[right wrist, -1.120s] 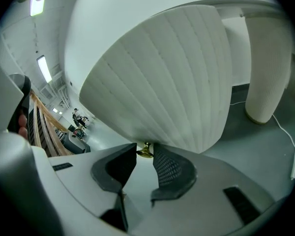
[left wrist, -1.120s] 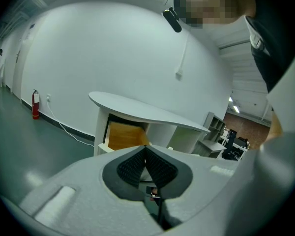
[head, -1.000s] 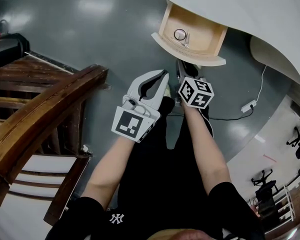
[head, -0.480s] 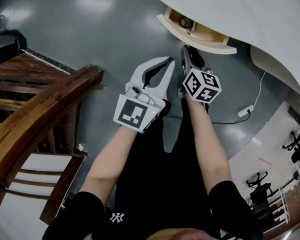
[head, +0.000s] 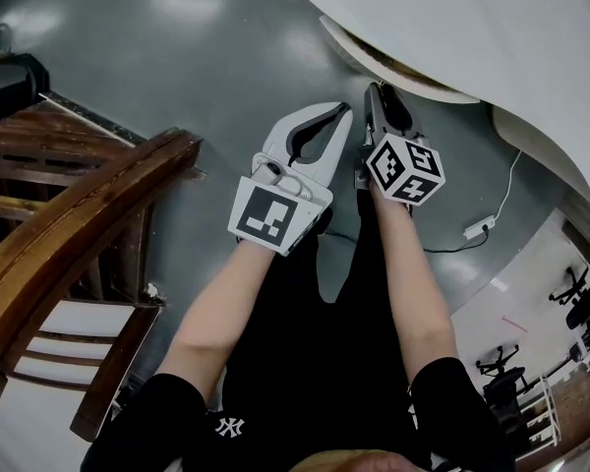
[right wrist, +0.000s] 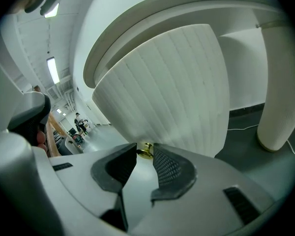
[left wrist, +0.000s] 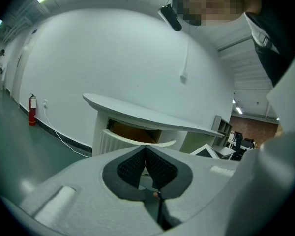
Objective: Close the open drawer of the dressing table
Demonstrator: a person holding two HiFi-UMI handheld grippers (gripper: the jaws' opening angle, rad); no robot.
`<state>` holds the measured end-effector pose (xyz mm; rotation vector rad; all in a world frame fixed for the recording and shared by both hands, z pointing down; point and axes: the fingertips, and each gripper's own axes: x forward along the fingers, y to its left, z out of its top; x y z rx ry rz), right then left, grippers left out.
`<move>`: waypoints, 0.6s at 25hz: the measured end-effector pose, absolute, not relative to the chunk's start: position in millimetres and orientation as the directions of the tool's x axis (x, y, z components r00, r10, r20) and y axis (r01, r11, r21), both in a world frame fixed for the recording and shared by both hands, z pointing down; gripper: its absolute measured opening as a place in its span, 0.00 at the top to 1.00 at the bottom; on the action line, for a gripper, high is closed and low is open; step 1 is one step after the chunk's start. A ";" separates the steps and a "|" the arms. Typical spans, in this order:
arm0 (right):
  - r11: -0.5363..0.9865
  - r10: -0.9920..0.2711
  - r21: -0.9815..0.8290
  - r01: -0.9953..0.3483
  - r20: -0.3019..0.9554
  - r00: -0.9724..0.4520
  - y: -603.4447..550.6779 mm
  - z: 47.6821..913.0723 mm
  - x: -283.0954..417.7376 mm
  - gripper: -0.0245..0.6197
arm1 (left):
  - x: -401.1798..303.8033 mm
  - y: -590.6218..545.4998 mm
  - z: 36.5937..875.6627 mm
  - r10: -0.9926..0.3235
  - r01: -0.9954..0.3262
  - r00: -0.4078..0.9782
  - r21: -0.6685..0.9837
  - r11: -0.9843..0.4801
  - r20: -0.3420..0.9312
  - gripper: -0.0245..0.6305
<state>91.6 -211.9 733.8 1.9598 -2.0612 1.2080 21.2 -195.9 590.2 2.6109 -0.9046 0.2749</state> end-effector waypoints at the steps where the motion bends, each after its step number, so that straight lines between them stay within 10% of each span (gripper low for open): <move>1: -0.109 -0.829 -0.487 -0.867 0.526 -0.191 -215.3 733.6 93.7 0.78 | 21.6 -198.2 590.8 -0.560 -0.629 0.775 0.273 -0.728 0.293 0.95; 15: -0.094 -0.869 -0.453 -0.886 0.471 -0.148 -262.3 729.9 120.7 0.78 | 22.5 -225.8 606.8 -0.583 -0.644 0.764 0.264 -0.718 0.276 0.95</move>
